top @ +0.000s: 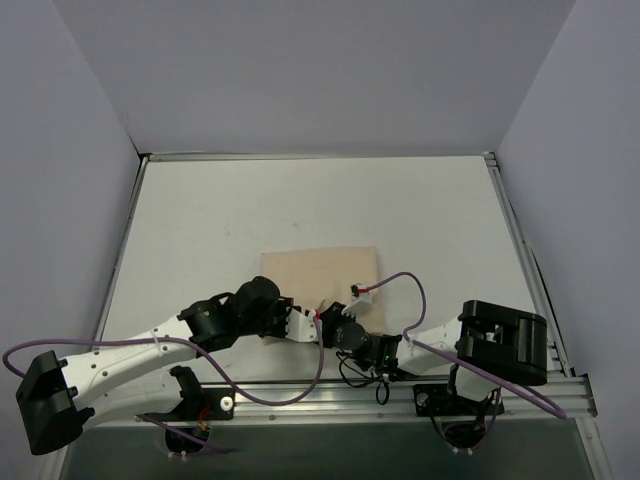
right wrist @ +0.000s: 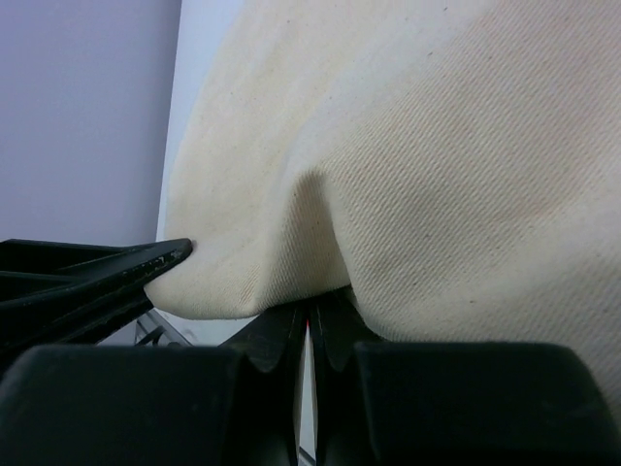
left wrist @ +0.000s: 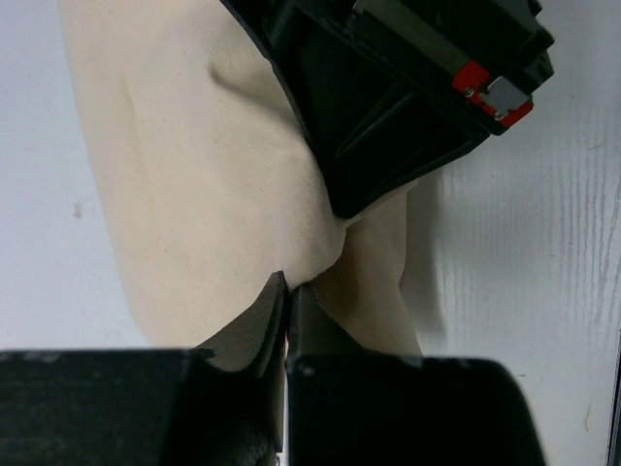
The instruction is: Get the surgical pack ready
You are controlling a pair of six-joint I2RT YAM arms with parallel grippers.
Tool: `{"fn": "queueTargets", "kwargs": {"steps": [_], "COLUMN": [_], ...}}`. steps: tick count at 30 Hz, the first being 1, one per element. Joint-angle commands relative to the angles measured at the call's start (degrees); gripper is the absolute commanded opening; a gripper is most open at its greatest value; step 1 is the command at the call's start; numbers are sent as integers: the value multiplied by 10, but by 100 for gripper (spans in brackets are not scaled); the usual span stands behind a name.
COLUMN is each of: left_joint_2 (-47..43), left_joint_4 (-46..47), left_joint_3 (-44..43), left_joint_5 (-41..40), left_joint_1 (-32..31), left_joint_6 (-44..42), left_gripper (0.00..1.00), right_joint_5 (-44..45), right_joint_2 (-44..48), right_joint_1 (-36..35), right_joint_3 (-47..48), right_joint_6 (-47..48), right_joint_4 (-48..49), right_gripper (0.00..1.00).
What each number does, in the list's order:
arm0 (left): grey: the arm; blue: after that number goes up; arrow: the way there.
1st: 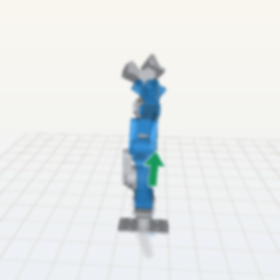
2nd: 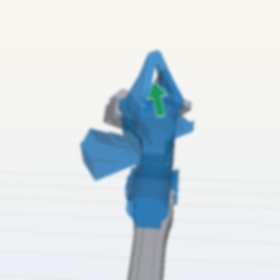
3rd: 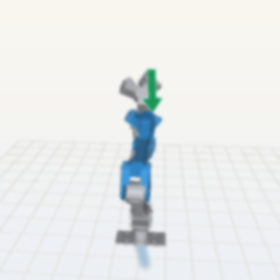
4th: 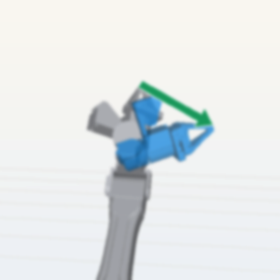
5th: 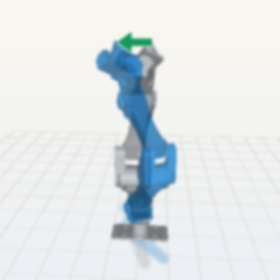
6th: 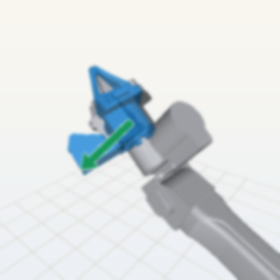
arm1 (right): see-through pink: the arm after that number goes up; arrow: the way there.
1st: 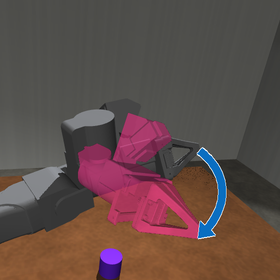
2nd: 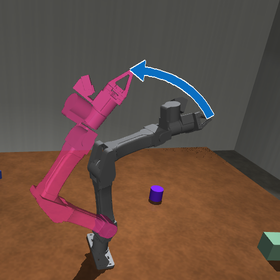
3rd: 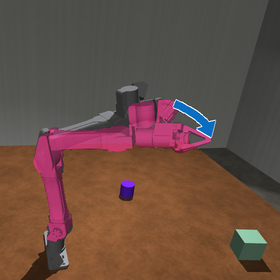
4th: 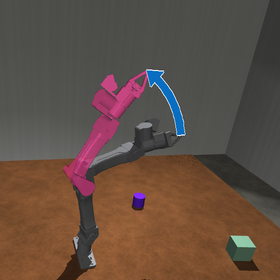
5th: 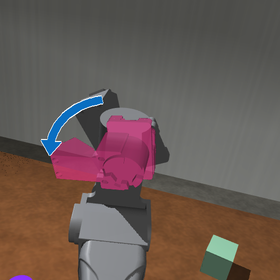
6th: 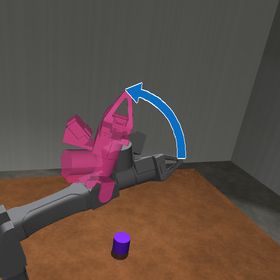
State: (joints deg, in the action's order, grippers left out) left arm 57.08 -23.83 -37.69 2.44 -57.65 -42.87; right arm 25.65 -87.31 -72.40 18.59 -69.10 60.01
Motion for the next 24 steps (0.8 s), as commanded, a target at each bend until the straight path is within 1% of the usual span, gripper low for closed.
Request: {"fn": "queueTargets", "kwargs": {"steps": [1,4,7,10,11,13,14,19,21,24], "left_joint_2": [-14,-14,-11,-13,-15,-16,-15,-12,-12,-14], "left_joint_4": [7,7,10,5,5,6,6,-1,-6,-7], "left_joint_3": [-38,-39,-36,-33,-32,-29,-29,-27,-25,-11], "left_joint_5": [40,42,44,49,51,58,63,77,76,71], "left_joint_1": [-3,-3,-3,-3,-3,-3,-3,-3,-3,-3], "left_joint_6": [10,8,3,0,0,0,-1,-8,-14,-26], "left_gripper": [2,2,2,2,2,2,2,2,2,2], "right_joint_5": [66,82,92,110,119,130,137,143,173,213], "right_joint_2": [29,35,18,-9,-18,-45,-57,-123,-134,-143], "right_joint_1": [2,5,7,7,8,9,10,13,9,-1], "right_joint_3": [4,9,13,-5,-23,-36,-38,-25,-47,-73], "right_joint_6": [8,-7,-20,-45,-52,-59,-53,-38,-53,-89], "right_joint_4": [47,21,4,45,83,118,151,212,251,278], "right_gripper": [0,0,0,0,0,0,0,0,0,0]}}
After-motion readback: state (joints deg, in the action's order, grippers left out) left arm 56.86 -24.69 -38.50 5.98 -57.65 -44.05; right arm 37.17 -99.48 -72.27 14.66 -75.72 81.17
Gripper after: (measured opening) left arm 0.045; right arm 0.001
